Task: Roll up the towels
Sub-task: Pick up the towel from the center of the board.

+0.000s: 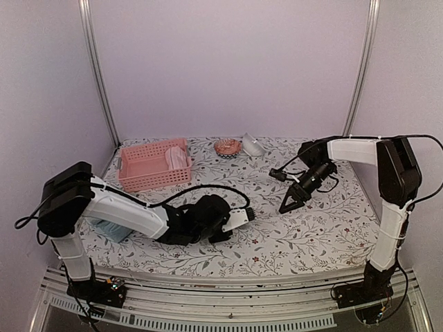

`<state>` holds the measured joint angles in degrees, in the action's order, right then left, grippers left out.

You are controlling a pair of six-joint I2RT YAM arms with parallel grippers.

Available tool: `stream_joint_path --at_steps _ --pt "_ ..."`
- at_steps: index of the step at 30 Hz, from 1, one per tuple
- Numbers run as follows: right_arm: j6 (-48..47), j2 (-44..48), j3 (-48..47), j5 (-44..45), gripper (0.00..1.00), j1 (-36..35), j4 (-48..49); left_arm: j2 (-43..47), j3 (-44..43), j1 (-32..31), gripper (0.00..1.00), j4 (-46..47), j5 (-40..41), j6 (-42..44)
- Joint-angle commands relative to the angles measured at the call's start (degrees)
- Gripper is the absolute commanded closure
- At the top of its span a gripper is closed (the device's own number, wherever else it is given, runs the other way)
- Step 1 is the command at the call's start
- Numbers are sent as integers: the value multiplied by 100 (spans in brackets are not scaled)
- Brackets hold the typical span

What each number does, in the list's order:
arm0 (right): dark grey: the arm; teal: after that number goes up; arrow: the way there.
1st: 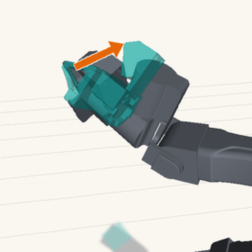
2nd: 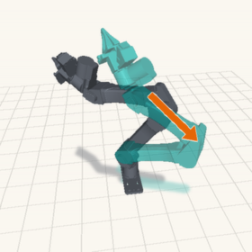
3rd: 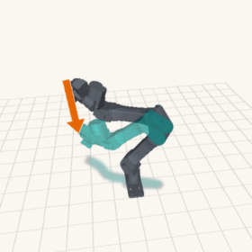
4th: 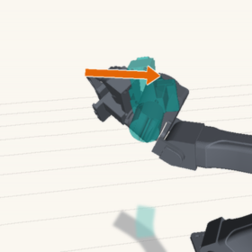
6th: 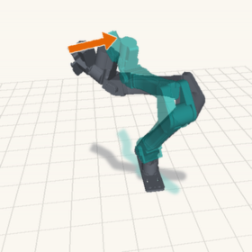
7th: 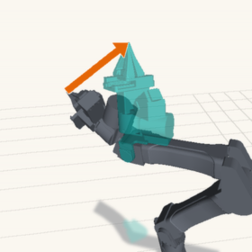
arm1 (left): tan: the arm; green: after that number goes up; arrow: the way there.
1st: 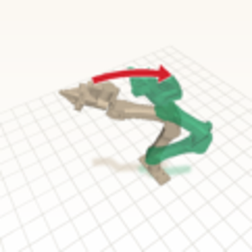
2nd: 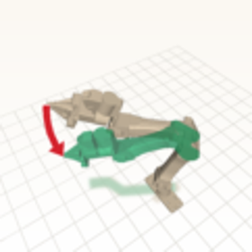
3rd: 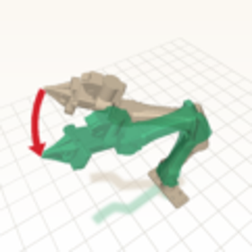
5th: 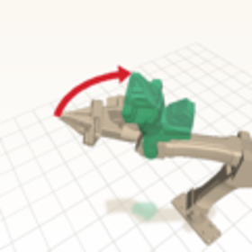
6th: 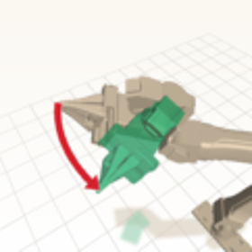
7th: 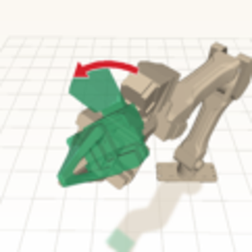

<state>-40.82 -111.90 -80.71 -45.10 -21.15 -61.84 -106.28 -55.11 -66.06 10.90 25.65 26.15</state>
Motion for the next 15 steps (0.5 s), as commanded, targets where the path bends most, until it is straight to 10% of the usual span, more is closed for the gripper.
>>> stream_joint_path --at_steps 1,15 --pt "106 43 246 3 42 103 548 482 -387 384 100 -428 -565 -631" --pt "30 -169 553 50 43 172 690 1226 -1286 2116 100 -1315 -2609 -2979"
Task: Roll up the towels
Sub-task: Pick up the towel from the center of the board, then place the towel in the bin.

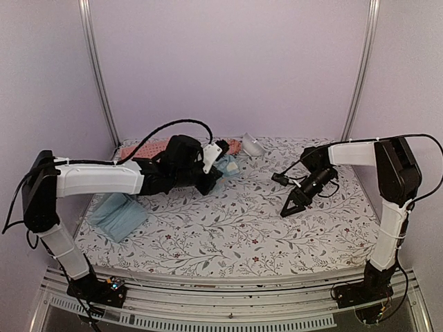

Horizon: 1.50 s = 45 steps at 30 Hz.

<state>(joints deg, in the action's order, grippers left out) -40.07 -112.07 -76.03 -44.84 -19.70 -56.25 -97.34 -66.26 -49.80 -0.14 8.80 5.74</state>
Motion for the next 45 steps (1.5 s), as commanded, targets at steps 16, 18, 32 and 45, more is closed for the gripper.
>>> stream_joint_path --at_steps 16,18,32,45 --pt "-139 -93 123 -50 45 26 118 1091 329 3009 100 559 -2809 -3143" --pt "-137 -49 126 -66 46 22 138 1069 324 3267 100 550 -2875 -3356" --pt "-89 -38 193 86 46 28 275 -73 73 4499 100 627 -3463 -4499" --pt "-84 -195 253 248 46 28 334 -1285 -702 4780 100 671 -3344 -4975"
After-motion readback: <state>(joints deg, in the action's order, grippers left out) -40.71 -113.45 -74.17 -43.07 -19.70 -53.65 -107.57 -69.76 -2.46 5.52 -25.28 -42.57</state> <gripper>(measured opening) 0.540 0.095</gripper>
